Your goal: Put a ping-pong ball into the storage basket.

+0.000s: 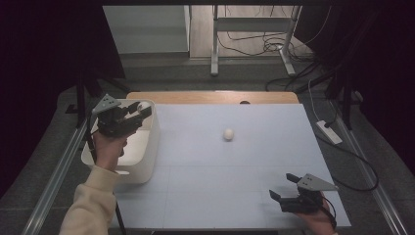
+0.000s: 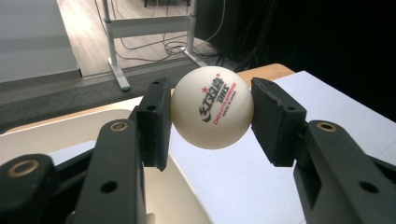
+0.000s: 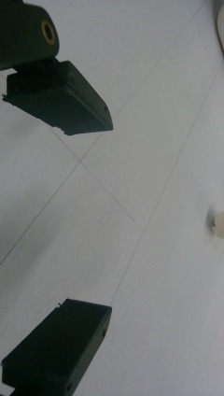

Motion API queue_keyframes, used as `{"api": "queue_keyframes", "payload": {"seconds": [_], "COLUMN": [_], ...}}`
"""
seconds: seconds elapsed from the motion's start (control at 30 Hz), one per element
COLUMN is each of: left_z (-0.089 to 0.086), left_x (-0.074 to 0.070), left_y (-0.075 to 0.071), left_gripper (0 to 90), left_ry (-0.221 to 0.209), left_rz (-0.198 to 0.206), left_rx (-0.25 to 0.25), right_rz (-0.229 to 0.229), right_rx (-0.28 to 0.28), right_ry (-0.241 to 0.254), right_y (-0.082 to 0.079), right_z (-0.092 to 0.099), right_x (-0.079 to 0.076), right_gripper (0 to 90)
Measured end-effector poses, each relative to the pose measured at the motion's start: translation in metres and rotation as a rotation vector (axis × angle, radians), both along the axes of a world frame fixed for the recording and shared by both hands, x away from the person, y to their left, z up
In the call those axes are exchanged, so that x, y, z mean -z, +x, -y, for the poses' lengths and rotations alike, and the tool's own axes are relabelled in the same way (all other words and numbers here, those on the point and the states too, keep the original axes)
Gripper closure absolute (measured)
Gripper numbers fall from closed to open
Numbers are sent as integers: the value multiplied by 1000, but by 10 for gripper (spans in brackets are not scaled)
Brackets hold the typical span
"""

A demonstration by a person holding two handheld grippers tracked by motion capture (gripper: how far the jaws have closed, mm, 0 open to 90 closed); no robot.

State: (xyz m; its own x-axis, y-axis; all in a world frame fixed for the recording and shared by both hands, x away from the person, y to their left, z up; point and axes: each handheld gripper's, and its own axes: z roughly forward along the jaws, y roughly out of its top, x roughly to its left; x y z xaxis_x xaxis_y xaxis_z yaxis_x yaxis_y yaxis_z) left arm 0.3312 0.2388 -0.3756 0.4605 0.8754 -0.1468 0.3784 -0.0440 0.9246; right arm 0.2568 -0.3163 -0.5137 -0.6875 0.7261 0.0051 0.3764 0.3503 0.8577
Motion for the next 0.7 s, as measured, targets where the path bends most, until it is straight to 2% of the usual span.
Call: {"api": "queue_keyframes", "payload": {"seconds": [0.57,0.7], "left_z": [-16,-19], "left_x": [3,4], "left_y": [6,7], "left_gripper": [510,510], "left_ry": [19,13], "left_rz": [-22,-26], "left_rx": [-45,-54], "right_rz": [0,-2], "right_rx": [2,2], "right_ry": [-1,2], "right_y": [0,0], "right_z": [0,0], "right_x": [0,0], "right_gripper": [106,106]}}
